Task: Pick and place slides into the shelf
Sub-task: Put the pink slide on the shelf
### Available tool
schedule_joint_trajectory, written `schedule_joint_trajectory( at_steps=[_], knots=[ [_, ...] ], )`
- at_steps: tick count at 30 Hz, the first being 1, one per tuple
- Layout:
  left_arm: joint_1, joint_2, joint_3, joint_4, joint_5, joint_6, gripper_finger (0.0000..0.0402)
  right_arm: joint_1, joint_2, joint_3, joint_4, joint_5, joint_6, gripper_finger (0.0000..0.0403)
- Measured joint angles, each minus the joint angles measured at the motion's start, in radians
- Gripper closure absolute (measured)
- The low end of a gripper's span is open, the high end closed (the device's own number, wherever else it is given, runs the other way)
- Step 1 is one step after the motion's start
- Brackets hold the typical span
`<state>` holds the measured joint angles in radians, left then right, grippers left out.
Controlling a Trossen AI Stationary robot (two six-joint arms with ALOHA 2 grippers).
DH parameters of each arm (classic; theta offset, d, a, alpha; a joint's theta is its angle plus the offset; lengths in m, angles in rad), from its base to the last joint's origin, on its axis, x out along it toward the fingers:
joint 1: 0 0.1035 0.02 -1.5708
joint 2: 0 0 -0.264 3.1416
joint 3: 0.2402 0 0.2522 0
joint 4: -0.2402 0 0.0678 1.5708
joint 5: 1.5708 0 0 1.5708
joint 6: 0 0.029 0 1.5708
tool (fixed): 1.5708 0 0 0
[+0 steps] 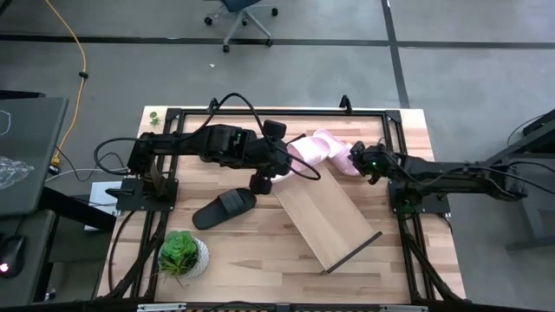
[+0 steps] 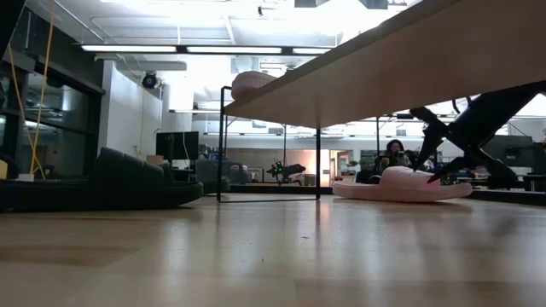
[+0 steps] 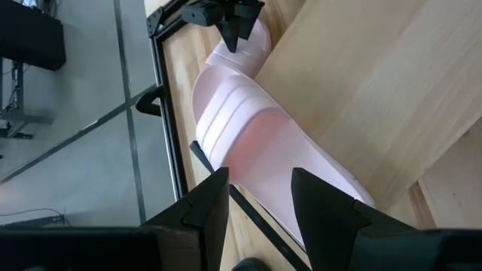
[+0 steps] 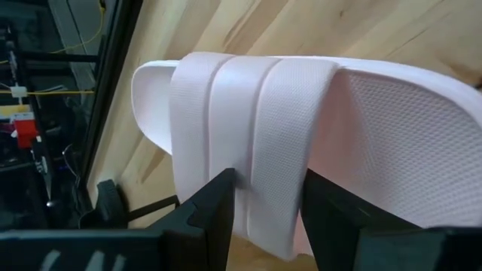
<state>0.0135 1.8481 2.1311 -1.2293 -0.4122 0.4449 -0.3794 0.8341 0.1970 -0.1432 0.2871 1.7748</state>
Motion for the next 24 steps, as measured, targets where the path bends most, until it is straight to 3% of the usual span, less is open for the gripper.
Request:
schedule_joint_trajectory(
  at_steps=[16, 24],
  knots=[
    [0.000, 0.000, 0.000, -0.013, 0.000, 0.000, 0.0268, 0.000, 0.141, 0.000, 0.134, 0.017, 0.001, 0.0269],
    [0.000, 0.000, 0.000, -0.014, 0.000, -0.001, 0.0268, 0.000, 0.148, 0.001, 0.167, 0.035, -0.021, 0.0313]
  ],
)
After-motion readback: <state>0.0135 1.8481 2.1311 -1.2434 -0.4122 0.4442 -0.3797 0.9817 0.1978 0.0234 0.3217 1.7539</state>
